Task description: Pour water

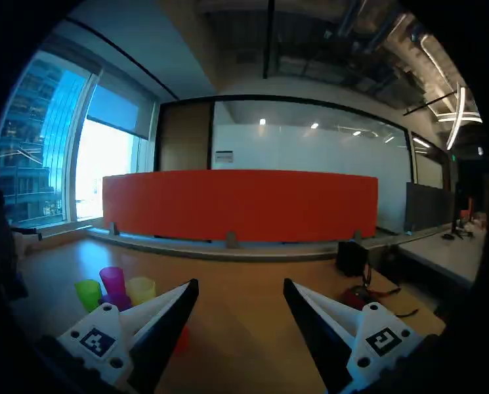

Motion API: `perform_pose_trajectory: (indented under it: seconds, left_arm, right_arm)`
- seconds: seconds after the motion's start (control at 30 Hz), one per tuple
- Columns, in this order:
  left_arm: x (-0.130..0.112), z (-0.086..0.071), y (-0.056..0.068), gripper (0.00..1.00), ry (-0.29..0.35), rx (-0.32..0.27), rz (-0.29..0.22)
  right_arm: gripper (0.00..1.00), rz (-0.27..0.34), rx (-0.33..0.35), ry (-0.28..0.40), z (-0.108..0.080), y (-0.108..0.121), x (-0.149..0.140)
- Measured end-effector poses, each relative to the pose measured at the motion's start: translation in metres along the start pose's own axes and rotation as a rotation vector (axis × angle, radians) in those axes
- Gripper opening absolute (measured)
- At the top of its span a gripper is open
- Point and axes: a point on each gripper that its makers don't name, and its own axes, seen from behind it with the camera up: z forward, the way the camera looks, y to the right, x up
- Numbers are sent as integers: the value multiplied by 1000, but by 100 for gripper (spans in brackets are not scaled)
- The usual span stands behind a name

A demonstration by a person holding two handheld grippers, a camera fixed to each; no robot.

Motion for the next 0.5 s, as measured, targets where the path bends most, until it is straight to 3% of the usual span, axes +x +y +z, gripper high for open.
perform_pose_trajectory:
  seconds: [0.17,0.5]
  left_arm:
    - [19,10,2,99,-5,-16,-1]
    - [84,19,3,99,33,-43,34]
  right_arm:
    - [100,17,7,1,2,1,31]
    - [100,26,30,-24,11,2,69]
